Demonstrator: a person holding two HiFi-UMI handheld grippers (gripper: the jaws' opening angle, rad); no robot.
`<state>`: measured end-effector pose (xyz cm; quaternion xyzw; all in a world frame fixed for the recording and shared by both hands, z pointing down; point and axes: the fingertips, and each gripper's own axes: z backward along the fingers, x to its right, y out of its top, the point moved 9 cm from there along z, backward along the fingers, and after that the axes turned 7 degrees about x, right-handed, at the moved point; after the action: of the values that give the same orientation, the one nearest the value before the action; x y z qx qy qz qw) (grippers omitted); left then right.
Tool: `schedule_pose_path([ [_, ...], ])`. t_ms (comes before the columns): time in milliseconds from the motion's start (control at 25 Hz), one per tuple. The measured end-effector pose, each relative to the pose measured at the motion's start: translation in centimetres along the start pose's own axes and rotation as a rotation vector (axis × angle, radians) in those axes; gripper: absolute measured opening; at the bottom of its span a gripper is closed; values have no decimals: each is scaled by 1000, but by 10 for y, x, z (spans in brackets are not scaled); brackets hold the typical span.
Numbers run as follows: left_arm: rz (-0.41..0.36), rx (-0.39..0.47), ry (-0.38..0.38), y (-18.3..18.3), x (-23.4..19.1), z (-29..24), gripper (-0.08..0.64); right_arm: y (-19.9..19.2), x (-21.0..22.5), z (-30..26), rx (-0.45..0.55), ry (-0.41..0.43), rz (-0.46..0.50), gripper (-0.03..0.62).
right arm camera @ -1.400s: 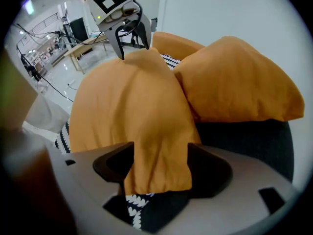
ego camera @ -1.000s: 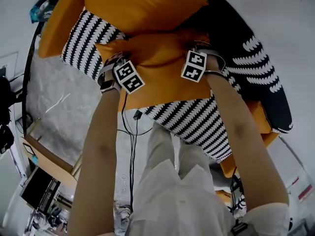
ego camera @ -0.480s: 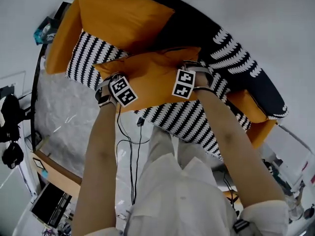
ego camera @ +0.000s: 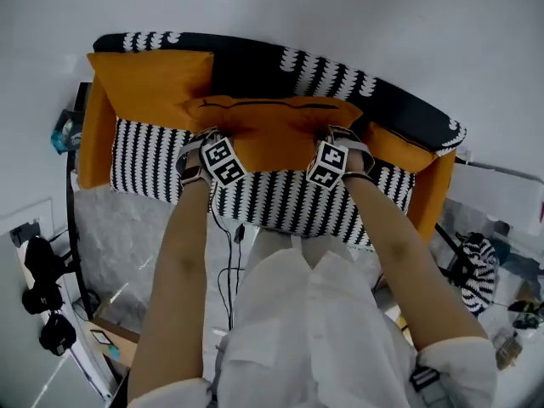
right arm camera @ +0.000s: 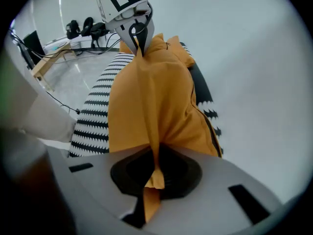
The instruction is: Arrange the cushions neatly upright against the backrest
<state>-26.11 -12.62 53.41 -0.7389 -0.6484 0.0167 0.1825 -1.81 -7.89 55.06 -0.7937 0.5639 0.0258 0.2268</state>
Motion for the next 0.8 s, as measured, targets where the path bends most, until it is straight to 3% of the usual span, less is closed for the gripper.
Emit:
schedule_pose_path([
  [160,-96,59,21,74,-14,-14,28,-56,33,26,-27,-120,-99,15],
  [320,-164,79,50,115,-25,-40,29,-93,48,23,-47,-181,-170,15],
  [480,-196,42,93,117,-35,-70,31,-100,45,-1,-44,-195,-197,19],
  [800,-143,51,44,111,-37,-102,36,-113,41,-30,-10,-137,-249,34],
])
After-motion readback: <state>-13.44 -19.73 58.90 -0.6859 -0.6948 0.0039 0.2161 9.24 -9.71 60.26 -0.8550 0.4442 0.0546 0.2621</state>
